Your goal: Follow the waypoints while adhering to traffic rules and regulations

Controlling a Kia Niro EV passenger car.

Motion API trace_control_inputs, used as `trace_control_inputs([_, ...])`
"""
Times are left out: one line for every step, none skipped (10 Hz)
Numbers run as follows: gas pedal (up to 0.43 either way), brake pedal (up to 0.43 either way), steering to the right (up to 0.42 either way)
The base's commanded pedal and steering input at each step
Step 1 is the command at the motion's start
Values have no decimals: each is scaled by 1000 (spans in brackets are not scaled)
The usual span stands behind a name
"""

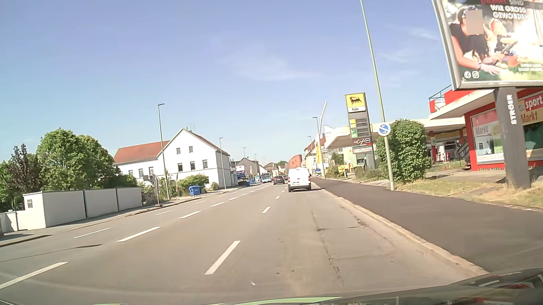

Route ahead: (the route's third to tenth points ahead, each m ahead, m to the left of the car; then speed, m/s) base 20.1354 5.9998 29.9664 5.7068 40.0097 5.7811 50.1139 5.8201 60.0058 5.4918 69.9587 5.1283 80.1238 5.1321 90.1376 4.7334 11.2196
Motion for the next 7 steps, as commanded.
trace_control_inputs([98,0,-6])
trace_control_inputs([98,0,-5])
trace_control_inputs([98,0,-6])
trace_control_inputs([98,0,-6])
trace_control_inputs([98,0,-5])
trace_control_inputs([98,0,-5])
trace_control_inputs([98,0,-6])
